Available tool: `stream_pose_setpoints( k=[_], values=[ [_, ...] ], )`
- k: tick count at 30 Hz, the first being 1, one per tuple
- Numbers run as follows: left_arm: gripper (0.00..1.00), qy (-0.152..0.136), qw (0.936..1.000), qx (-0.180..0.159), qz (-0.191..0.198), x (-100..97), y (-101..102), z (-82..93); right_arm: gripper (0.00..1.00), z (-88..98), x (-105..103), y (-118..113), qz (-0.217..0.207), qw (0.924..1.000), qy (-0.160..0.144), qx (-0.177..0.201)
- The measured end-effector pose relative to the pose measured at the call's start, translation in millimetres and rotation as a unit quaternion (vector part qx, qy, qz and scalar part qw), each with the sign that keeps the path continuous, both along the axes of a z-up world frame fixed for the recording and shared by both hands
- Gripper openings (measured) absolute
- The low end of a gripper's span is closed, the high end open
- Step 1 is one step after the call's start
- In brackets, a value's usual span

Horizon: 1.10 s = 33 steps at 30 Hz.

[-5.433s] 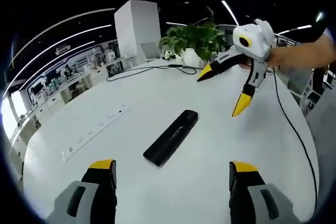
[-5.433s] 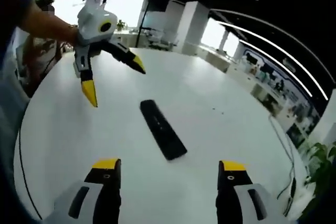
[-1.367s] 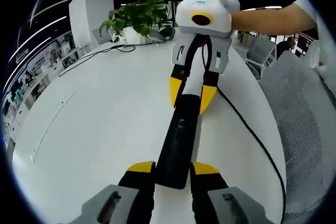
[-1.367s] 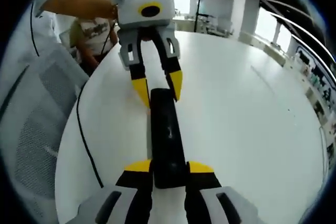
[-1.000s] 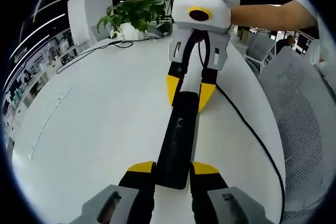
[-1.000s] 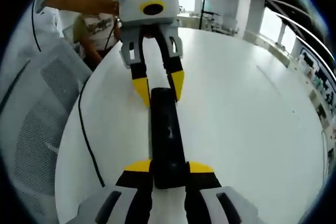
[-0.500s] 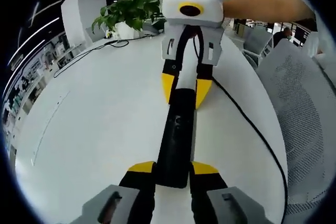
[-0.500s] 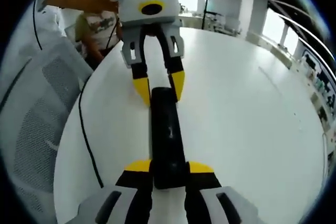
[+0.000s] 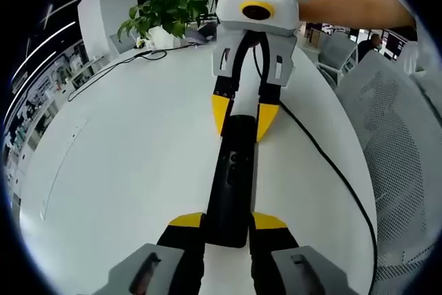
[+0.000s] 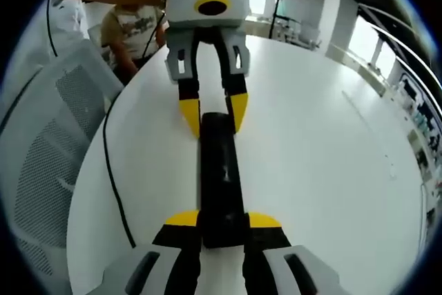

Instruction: Press the specified remote control buttons in sequence, fully releasing each button before pressing the next.

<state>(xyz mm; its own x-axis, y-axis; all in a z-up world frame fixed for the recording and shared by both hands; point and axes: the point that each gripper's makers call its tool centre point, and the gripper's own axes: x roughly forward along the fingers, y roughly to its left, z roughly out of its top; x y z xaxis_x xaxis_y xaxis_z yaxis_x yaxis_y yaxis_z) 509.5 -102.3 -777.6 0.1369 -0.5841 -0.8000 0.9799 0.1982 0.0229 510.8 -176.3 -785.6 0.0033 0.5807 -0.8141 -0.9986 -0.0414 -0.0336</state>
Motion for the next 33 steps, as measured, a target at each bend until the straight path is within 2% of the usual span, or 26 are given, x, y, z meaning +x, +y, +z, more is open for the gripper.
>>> stream_pose_setpoints(
  k=[27, 33],
  values=[
    [0.23, -0.003, 0.9999, 0.009, -0.011, -0.3, -0.8, 0.6, 0.21, 3.4, -0.4, 2.1, 0.001, 1.0, -0.006, 0.002],
    [0.23, -0.001, 0.9999, 0.012, -0.012, -0.3, -0.9, 0.7, 0.21, 5.1, -1.1, 1.8, 0.014, 0.9997, -0.018, 0.003]
  ],
)
